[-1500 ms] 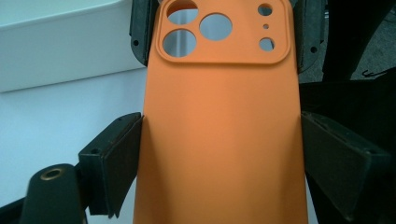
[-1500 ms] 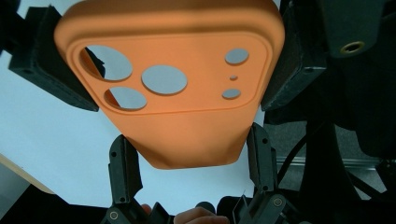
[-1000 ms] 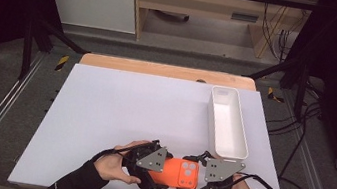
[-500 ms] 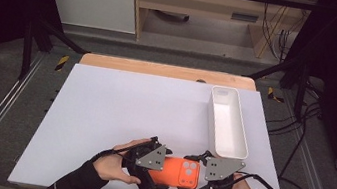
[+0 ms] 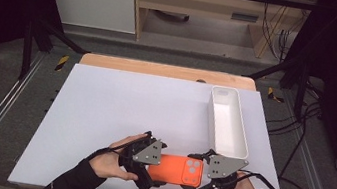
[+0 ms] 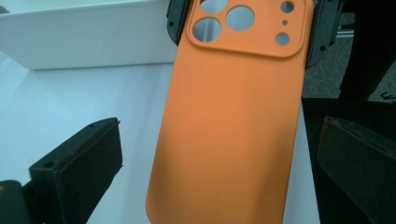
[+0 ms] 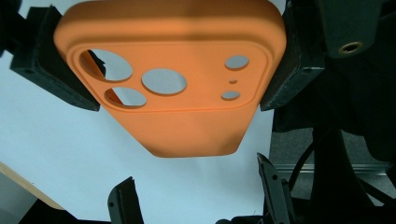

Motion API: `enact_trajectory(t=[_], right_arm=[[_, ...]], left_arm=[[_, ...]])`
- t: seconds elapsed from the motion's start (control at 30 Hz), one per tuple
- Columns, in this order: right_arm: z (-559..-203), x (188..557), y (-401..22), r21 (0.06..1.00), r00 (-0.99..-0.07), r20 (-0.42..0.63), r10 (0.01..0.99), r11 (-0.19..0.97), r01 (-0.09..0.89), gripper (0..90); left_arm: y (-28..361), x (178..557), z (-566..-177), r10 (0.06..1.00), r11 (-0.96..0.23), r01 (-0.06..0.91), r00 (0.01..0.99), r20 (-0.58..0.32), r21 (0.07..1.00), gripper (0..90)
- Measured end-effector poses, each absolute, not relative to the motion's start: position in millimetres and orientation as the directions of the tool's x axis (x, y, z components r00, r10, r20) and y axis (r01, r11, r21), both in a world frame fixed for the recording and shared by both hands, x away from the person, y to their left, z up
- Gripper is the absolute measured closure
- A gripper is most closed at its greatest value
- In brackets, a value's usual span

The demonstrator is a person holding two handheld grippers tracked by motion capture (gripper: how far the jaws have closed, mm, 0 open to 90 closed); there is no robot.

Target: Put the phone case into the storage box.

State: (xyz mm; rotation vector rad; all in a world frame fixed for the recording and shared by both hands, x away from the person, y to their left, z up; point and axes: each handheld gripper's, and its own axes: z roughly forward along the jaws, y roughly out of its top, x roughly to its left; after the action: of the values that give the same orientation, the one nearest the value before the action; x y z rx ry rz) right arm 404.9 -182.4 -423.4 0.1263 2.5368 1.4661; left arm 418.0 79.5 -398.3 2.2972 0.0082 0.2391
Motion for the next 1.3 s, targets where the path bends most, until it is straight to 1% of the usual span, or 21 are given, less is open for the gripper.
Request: enact_trajectory(t=[0.2,0.4,0.87,1.3], right_arm=[[-421,406,-184,0.858,-0.973,-0.139,0.186,0.514,-0.024,16.0],[-420,407,-184,0.846,-0.975,-0.123,0.183,0.533,-0.006,16.0],[-413,410,-187,0.818,-0.977,-0.091,0.191,0.574,0.036,16.0],[-389,414,-179,0.762,-0.984,-0.093,0.153,0.647,0.029,16.0]], left_arm=[[80,419,-399,0.086,-0.681,-0.053,0.985,0.152,0.730,0.0],[80,420,-402,0.083,-0.704,-0.047,0.985,0.149,0.709,0.0],[83,422,-402,0.087,-0.716,-0.028,0.988,0.129,0.697,0.0],[84,424,-404,0.091,-0.729,-0.014,0.989,0.118,0.684,0.0]])
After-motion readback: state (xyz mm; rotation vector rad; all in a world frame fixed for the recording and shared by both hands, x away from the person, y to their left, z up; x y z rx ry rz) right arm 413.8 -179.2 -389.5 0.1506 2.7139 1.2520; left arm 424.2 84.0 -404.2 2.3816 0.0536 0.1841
